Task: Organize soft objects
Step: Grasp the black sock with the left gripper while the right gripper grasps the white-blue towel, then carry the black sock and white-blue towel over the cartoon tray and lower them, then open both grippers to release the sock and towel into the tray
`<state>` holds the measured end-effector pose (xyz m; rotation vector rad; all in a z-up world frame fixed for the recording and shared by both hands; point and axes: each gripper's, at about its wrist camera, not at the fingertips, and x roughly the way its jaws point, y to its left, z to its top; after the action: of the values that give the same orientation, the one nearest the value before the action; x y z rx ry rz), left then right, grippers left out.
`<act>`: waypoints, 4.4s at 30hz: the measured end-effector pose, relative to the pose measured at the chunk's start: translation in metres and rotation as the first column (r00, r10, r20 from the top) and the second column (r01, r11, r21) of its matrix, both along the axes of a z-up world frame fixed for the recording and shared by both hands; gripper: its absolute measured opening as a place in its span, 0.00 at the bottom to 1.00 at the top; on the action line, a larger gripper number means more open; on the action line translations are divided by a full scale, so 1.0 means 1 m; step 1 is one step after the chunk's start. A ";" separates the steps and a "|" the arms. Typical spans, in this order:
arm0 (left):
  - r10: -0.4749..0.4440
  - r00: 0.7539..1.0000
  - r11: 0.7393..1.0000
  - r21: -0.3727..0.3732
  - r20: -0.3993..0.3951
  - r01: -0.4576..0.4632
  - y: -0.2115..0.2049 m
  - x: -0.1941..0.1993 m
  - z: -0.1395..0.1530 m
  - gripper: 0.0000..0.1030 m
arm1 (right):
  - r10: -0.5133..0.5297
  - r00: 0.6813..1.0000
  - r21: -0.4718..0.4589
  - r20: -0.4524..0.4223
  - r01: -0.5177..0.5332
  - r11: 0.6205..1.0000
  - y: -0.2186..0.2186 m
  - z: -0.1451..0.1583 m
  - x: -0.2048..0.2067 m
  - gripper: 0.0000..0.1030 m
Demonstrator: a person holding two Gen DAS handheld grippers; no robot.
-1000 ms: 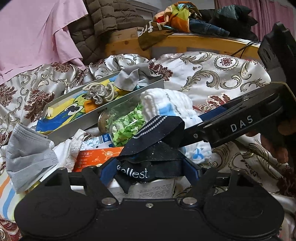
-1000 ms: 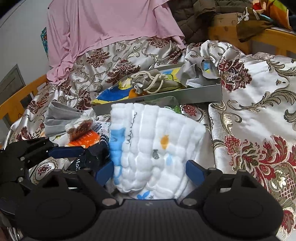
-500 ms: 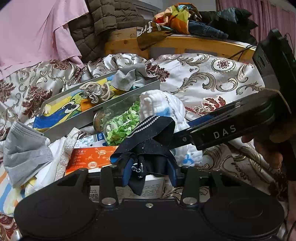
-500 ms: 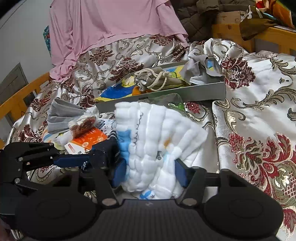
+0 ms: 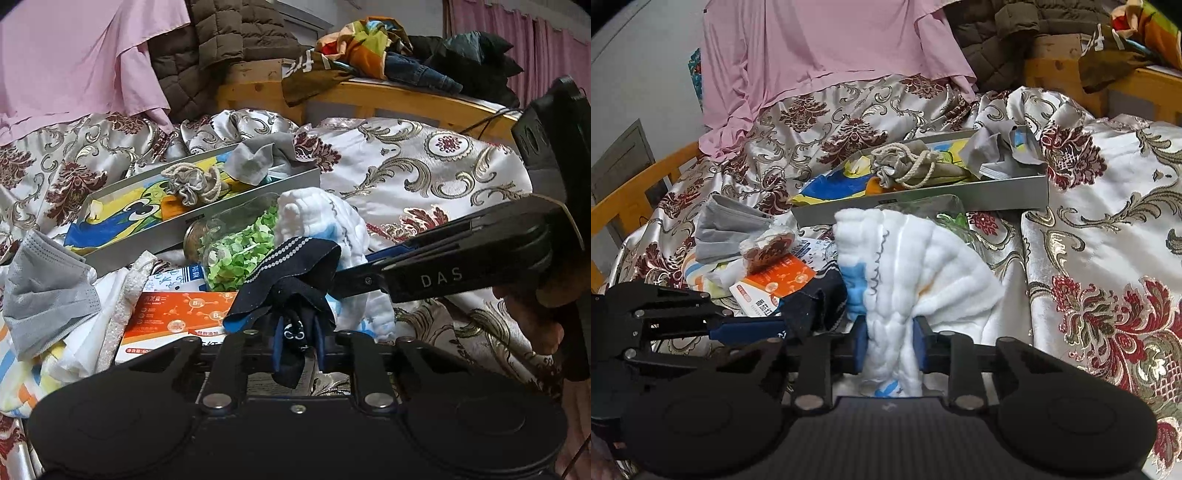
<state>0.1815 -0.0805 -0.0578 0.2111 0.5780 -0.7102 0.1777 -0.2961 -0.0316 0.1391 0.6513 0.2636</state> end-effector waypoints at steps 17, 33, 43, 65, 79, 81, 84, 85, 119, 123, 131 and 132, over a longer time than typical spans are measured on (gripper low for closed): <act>0.186 0.982 0.982 -0.039 0.023 -0.186 0.013 0.009 0.006 0.08 | -0.001 0.999 -0.027 0.047 0.002 1.000 0.004 0.007 -0.009 0.18; 0.288 0.929 0.956 -0.012 0.232 -0.293 0.008 -0.007 0.019 0.07 | 0.010 0.979 -0.091 0.204 0.009 0.996 0.014 0.020 -0.023 0.13; 0.327 0.908 0.943 -0.034 0.262 -0.330 0.008 -0.008 0.025 0.07 | -0.001 0.963 -0.125 0.269 0.036 0.992 0.021 0.025 -0.028 0.13; 0.411 0.868 0.912 -0.108 0.278 -0.396 0.021 0.027 0.042 0.08 | -0.026 0.928 -0.094 0.372 0.065 0.993 0.018 0.049 -0.008 0.13; 0.458 0.865 0.882 -0.222 0.203 -0.415 0.047 0.100 0.056 0.08 | 0.016 0.926 -0.111 0.376 0.028 0.993 0.045 0.064 0.053 0.13; 0.467 0.868 0.873 -0.246 0.170 -0.422 0.057 0.115 0.057 0.08 | 0.024 0.926 -0.117 0.376 0.022 0.993 0.053 0.070 0.069 0.13; 0.483 0.867 0.856 -0.279 0.126 -0.436 0.070 0.140 0.060 0.08 | 0.045 0.924 -0.142 0.380 0.010 0.990 0.068 0.079 0.091 0.13; 0.481 0.870 0.852 -0.293 0.109 -0.435 0.073 0.147 0.061 0.08 | 0.054 0.924 -0.149 0.379 0.004 0.989 0.072 0.081 0.098 0.13; 0.405 0.880 0.804 -0.361 -0.250 -0.472 0.126 0.241 -0.012 0.16 | -0.023 0.997 -0.269 0.068 0.041 0.962 0.141 0.036 0.232 0.17; 0.407 0.884 0.817 -0.341 -0.230 -0.465 0.122 0.240 -0.011 0.25 | -0.018 0.998 -0.282 0.060 0.035 0.959 0.140 0.036 0.229 0.21; 0.397 0.901 0.845 -0.314 -0.176 -0.433 0.111 0.231 -0.002 0.46 | -0.024 0.997 -0.288 0.068 0.043 0.957 0.127 0.048 0.214 0.33; 0.400 0.901 0.846 -0.310 -0.169 -0.434 0.110 0.229 0.000 0.47 | -0.027 0.997 -0.286 0.073 0.047 0.957 0.124 0.051 0.211 0.38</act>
<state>0.4110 0.0299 -0.0576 -0.2732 0.5606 -0.3836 0.3888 -0.1721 0.0190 -0.1369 0.6113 0.1341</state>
